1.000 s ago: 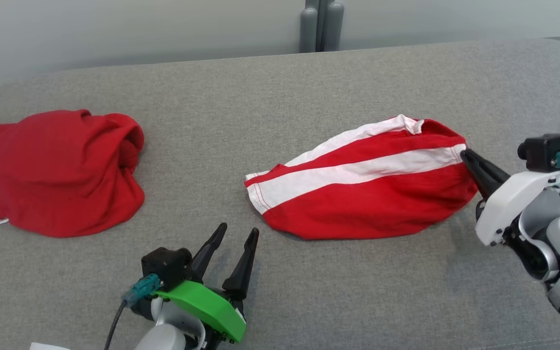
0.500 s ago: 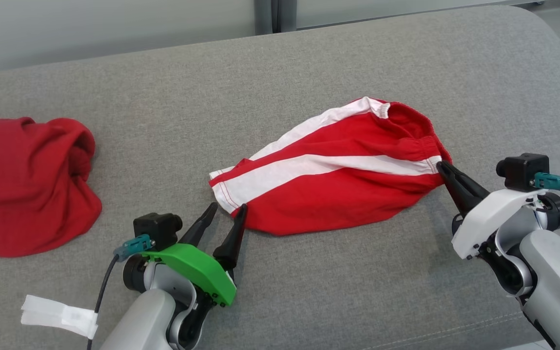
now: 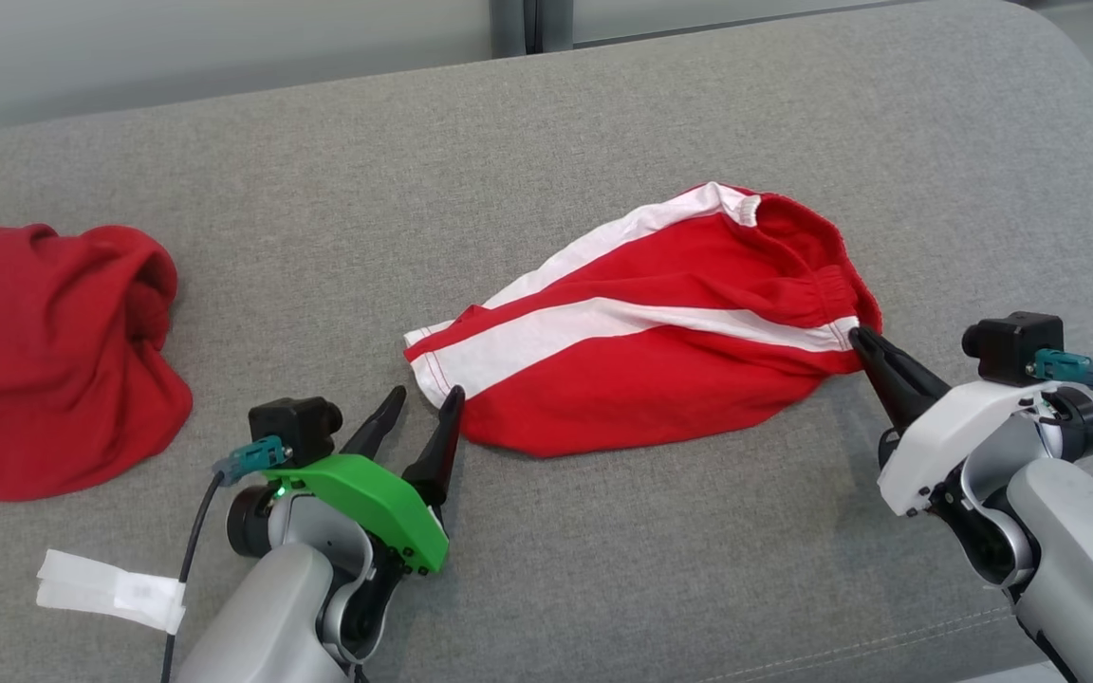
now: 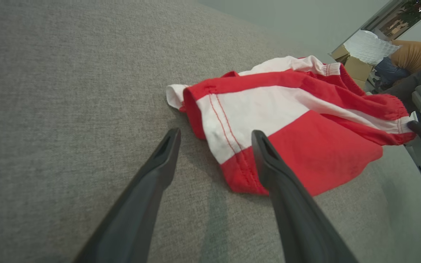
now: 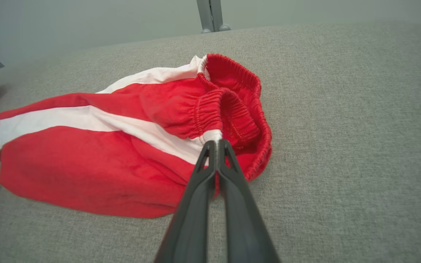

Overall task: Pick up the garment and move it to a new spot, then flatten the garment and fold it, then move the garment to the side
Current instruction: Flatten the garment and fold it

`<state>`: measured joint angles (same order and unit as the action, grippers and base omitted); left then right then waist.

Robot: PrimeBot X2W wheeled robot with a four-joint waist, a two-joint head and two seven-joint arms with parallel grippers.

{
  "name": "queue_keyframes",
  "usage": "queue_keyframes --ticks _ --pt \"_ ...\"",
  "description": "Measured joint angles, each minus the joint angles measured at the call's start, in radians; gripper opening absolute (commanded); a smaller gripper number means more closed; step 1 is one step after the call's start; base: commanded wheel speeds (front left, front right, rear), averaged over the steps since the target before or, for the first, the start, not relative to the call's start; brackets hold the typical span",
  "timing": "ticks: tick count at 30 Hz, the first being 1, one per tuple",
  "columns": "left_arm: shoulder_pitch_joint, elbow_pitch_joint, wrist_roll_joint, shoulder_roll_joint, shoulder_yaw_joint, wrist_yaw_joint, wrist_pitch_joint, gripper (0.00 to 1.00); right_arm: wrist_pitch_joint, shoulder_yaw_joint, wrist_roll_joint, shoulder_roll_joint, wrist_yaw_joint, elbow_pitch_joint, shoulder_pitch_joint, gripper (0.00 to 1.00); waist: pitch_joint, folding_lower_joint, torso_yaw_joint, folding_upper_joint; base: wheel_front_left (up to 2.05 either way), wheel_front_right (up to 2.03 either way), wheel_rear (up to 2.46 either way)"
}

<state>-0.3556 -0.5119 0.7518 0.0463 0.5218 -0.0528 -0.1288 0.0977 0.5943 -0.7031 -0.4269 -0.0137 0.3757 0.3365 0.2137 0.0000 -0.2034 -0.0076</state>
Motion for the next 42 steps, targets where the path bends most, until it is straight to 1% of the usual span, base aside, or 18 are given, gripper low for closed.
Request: queue_keyframes --ticks 3,4,8,12,13,15,17,18,19,20,21,22,26,31,33,35,39,42 --pt "-0.013 -0.006 0.034 0.000 0.017 -0.002 -0.006 1.00 0.000 0.006 0.010 0.007 -0.008 0.010 0.001 0.00 -0.001 0.0000 0.000 0.0000 0.00 0.00 0.00" --pt "-0.017 -0.009 0.045 0.000 0.026 -0.009 -0.006 1.00 0.000 0.008 0.010 0.011 -0.008 0.012 0.001 0.00 -0.001 0.0000 0.000 0.0000 0.00 0.00 0.00" --pt "-0.021 -0.026 0.065 -0.001 0.046 -0.017 -0.013 1.00 0.000 0.024 0.013 0.022 -0.020 0.022 0.003 0.00 -0.006 0.0000 -0.005 0.0000 0.00 0.00 0.00" --pt "-0.031 -0.026 0.101 -0.001 0.076 -0.025 -0.016 1.00 0.005 0.024 0.017 0.021 -0.021 0.032 0.003 0.00 -0.008 -0.0001 -0.009 0.0000 0.00 0.00 0.00" --pt "-0.038 -0.025 0.114 -0.001 0.091 -0.028 -0.022 0.94 0.007 0.024 0.017 0.022 -0.021 0.038 0.003 0.00 -0.008 0.0000 -0.010 -0.0001 0.00 0.00 0.00" --pt "-0.040 -0.026 0.124 -0.001 0.096 -0.028 -0.028 0.76 0.008 0.024 0.017 0.022 -0.021 0.042 0.003 0.00 -0.009 0.0000 -0.011 0.0000 0.00 0.00 0.00" --pt "-0.044 -0.030 0.134 -0.001 0.099 -0.028 -0.032 0.49 0.009 0.024 0.017 0.025 -0.021 0.046 0.003 0.00 -0.008 0.0000 -0.013 0.0000 0.00 0.00 0.00" --pt "-0.048 -0.031 0.138 -0.001 0.101 -0.028 -0.036 0.43 0.009 0.025 0.017 0.027 -0.023 0.047 0.003 0.00 -0.008 0.0000 -0.014 0.0000 0.00 0.00 0.00" --pt "-0.053 -0.032 0.149 -0.001 0.101 -0.028 -0.042 0.33 0.009 0.026 0.017 0.029 -0.026 0.049 0.003 0.00 -0.008 0.0000 -0.014 0.0000 0.00 0.00 0.00" --pt "-0.057 -0.032 0.164 -0.001 0.101 -0.032 -0.045 0.22 0.011 0.026 0.017 0.031 -0.029 0.051 0.004 0.00 -0.007 0.0000 -0.015 0.0000 0.00 0.00 0.00" --pt "-0.060 -0.033 0.170 -0.001 0.102 -0.035 -0.050 0.02 0.013 0.026 0.017 0.034 -0.029 0.052 0.004 0.00 -0.007 0.0000 -0.016 0.0000 0.00 0.00 0.00" --pt "-0.061 -0.033 0.171 -0.002 0.104 -0.035 -0.053 0.00 0.013 0.027 0.017 0.035 -0.029 0.053 0.004 0.00 -0.006 0.0000 -0.016 0.0000 0.00 0.00 0.00" --pt "-0.071 -0.054 0.175 -0.002 0.125 -0.035 -0.062 0.00 0.024 0.026 0.017 0.039 -0.030 0.058 0.007 0.00 -0.004 0.0000 -0.018 0.0000 0.00 0.00 0.00" --pt "-0.088 -0.055 0.187 -0.002 0.107 -0.035 -0.089 0.00 0.061 -0.001 0.016 0.039 -0.029 0.057 0.021 0.00 -0.004 0.0000 -0.013 -0.0001 0.00 0.00 0.00" --pt "-0.099 -0.044 0.204 -0.002 0.088 -0.035 -0.101 0.00 0.084 -0.029 0.003 0.040 -0.029 0.052 0.023 0.00 -0.006 0.0000 -0.006 0.0000 0.00 0.00 0.00" --pt "-0.104 -0.025 0.230 -0.003 0.060 -0.035 -0.110 0.00 0.105 -0.062 -0.033 0.049 -0.029 0.041 0.023 0.00 -0.009 0.0000 0.001 -0.0001 0.00 0.00 0.00" --pt "-0.107 0.014 0.256 -0.004 -0.003 -0.043 -0.120 0.00 0.125 -0.117 -0.083 0.055 -0.030 -0.006 0.023 0.00 -0.021 0.0000 0.019 0.0000 0.00 0.00 0.00" --pt "-0.107 0.050 0.276 -0.005 -0.049 -0.048 -0.120 0.00 0.134 -0.150 -0.109 0.057 -0.043 -0.051 0.023 0.00 -0.034 0.0000 0.031 0.0000 0.00 0.00 0.00"
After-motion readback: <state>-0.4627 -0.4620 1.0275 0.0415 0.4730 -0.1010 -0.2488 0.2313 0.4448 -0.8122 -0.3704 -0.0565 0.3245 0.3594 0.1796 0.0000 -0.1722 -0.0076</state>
